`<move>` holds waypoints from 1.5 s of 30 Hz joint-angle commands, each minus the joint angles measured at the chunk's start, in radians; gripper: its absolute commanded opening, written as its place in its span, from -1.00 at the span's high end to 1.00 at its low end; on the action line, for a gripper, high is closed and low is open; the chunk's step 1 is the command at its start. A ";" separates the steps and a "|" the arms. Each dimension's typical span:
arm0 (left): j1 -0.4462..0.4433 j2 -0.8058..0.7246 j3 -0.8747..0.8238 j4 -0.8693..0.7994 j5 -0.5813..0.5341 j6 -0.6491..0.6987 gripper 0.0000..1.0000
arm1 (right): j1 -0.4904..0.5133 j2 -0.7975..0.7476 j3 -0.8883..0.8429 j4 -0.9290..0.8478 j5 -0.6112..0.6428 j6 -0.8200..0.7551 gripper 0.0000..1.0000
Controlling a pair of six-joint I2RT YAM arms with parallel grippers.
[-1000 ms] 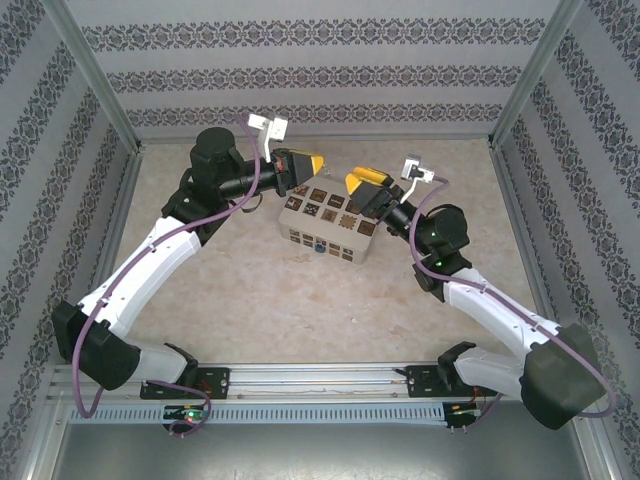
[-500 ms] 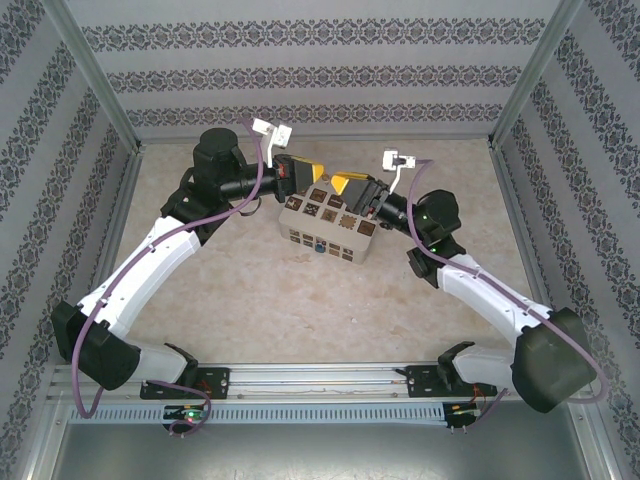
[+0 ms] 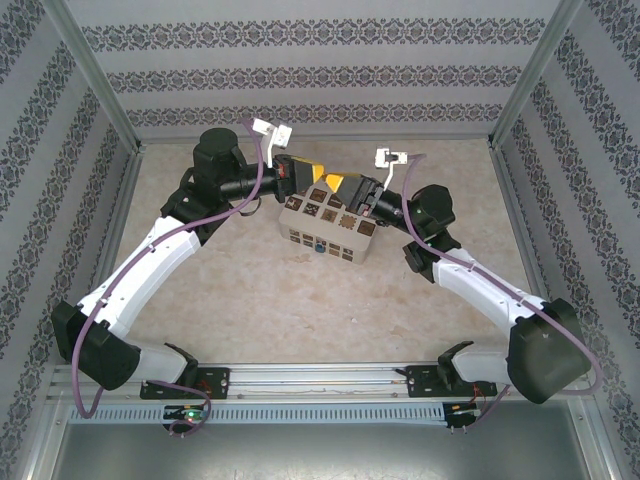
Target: Unlock the padlock with the key
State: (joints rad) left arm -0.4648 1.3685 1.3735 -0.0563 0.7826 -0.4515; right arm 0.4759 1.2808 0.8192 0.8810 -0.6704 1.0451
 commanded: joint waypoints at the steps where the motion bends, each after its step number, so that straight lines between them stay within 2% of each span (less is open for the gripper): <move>1: -0.003 -0.015 0.009 0.028 0.017 0.003 1.00 | 0.013 0.009 0.035 0.019 -0.023 0.000 0.36; 11: -0.003 -0.009 0.011 0.031 0.014 0.005 1.00 | 0.020 0.026 0.047 0.019 -0.035 0.001 0.61; 16: -0.003 -0.009 0.010 0.030 0.010 0.007 1.00 | 0.020 0.024 0.043 0.016 -0.037 -0.002 0.85; 23: 0.000 -0.016 0.006 0.035 -0.014 0.001 1.00 | 0.017 0.008 0.028 -0.005 -0.031 -0.018 0.99; 28: 0.005 -0.020 0.003 0.042 -0.020 -0.008 1.00 | 0.014 -0.011 0.022 -0.041 -0.031 -0.044 1.00; 32: 0.013 -0.043 -0.023 0.068 -0.045 -0.009 0.55 | 0.009 -0.038 0.013 -0.098 -0.021 -0.089 1.00; 36: 0.024 -0.086 -0.070 0.086 -0.094 0.013 0.21 | -0.003 -0.074 0.001 -0.192 -0.007 -0.165 1.00; 39: 0.032 -0.129 -0.130 0.102 -0.153 0.054 0.04 | -0.012 -0.097 -0.011 -0.293 0.017 -0.242 1.00; 42: 0.032 -0.186 -0.215 0.122 -0.244 0.108 -0.31 | -0.021 -0.114 -0.026 -0.412 0.055 -0.327 1.00; 45: 0.033 -0.234 -0.296 0.117 -0.322 0.159 -0.47 | -0.026 -0.119 -0.048 -0.491 0.094 -0.387 1.00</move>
State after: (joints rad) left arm -0.4431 1.1744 1.1336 0.0223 0.5678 -0.3714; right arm 0.4599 1.1744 0.7971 0.5079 -0.6281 0.7670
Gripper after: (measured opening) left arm 0.723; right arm 0.061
